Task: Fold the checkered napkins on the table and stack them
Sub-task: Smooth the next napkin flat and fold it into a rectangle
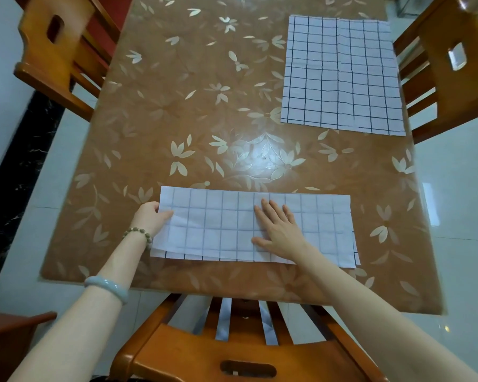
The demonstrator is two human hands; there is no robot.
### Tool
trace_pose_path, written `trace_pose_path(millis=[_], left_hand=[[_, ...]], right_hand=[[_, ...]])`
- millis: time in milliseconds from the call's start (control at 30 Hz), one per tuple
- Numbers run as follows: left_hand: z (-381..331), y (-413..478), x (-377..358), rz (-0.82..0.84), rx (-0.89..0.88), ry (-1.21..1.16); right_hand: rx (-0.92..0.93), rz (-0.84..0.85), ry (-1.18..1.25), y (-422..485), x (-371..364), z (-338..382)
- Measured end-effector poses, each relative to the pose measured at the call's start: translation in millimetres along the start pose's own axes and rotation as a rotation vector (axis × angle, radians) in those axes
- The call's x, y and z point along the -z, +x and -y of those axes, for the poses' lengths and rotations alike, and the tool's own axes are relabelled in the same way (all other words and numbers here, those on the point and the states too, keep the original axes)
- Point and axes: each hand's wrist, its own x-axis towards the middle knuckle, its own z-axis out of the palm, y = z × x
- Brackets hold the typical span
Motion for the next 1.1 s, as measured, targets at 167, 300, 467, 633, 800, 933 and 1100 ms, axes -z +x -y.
trace_pose_path(millis=[167, 300, 467, 633, 800, 933, 1100], left_hand=[[-16.0, -14.2, 23.7, -0.046, -0.084, 0.051], [-34.0, -30.6, 46.2, -0.144, -0.161, 0.148], [-44.7, -48.0, 64.6, -0.22, -0.229, 0.207], [-57.5, -66.1, 63.0, -0.236, -0.311, 0.212], [-85.4, -82.7, 54.9, -0.229, -0.406, 0.199], [-118.4, -99.7, 41.5, -0.175, -0.456, 0.156], [-159.4, -129.5, -3.8, -0.065, -0.587, 0.102]], right_hand=[[-0.031, 0.022, 0.056, 0.8, 5.0, 17.0], [-0.044, -0.002, 0.074, 9.6, 5.5, 40.2], [-0.011, 0.037, 0.02, 23.1, 14.0, 53.5], [-0.034, 0.093, -0.033, 31.7, 12.6, 55.2], [-0.007, 0.099, -0.012, 31.1, 9.8, 50.0], [-0.006, 0.038, 0.191, 13.3, 18.6, 37.3], [-0.253, -0.25, 0.883, -28.8, 62.9, 4.2]])
